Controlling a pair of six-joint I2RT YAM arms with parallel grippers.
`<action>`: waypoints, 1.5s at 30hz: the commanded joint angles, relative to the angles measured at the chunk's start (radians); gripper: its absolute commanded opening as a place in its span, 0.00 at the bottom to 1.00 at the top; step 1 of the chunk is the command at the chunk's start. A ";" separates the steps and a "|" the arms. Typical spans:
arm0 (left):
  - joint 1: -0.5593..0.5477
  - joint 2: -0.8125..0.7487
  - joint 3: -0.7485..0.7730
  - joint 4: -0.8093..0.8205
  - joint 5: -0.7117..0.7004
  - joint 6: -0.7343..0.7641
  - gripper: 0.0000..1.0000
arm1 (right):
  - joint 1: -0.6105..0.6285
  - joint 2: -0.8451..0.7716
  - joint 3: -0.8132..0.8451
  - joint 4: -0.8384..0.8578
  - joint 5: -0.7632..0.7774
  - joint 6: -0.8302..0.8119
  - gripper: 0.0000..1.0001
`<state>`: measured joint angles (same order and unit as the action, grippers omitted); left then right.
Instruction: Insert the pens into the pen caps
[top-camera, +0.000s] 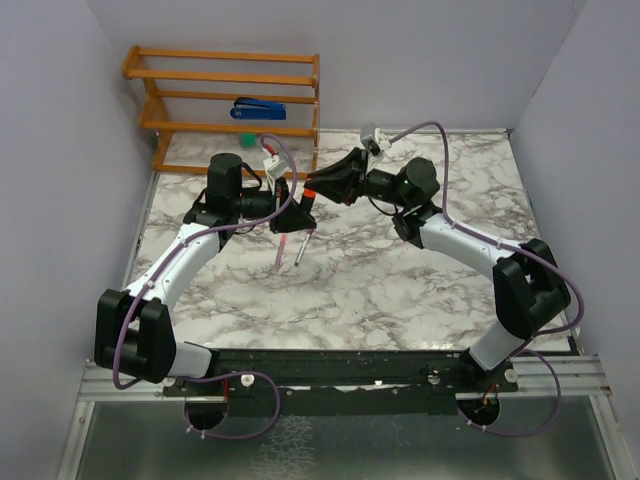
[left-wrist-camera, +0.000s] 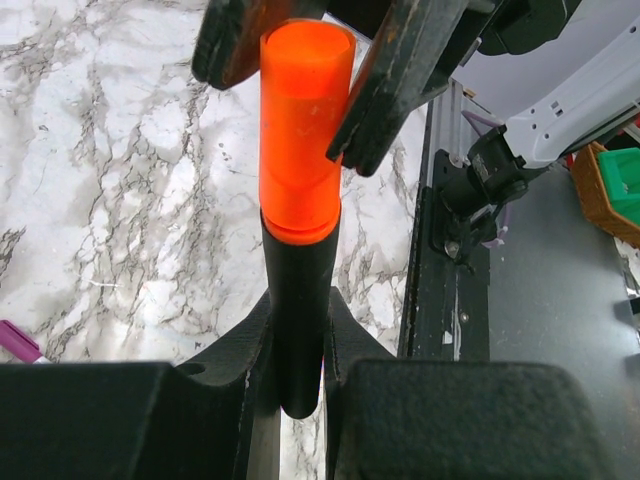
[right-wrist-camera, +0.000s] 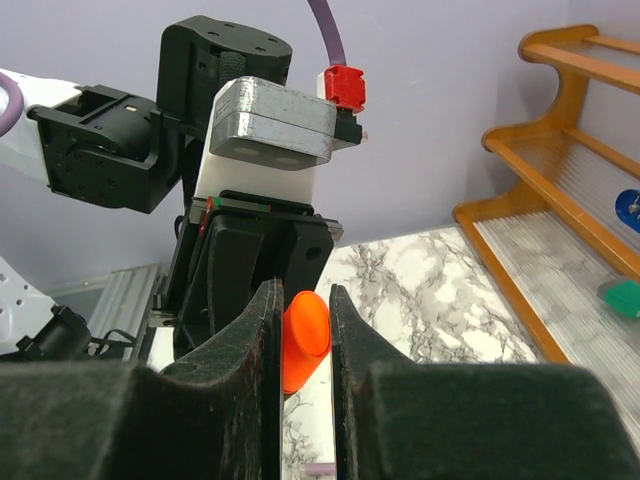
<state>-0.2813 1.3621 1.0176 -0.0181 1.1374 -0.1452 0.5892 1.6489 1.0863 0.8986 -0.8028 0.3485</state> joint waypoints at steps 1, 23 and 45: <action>-0.002 -0.032 0.095 0.282 -0.036 -0.013 0.00 | 0.087 0.104 -0.077 -0.353 -0.301 -0.029 0.00; -0.002 -0.099 -0.117 0.064 -0.294 0.046 0.00 | 0.064 0.120 0.109 -0.464 -0.197 -0.102 0.22; -0.003 0.034 -0.135 -0.163 -0.665 -0.013 0.00 | -0.088 -0.082 -0.050 -0.333 0.363 -0.021 0.34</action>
<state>-0.2871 1.3556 0.8185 -0.0685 0.6048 -0.1963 0.5243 1.6386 1.0756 0.5602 -0.5911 0.3298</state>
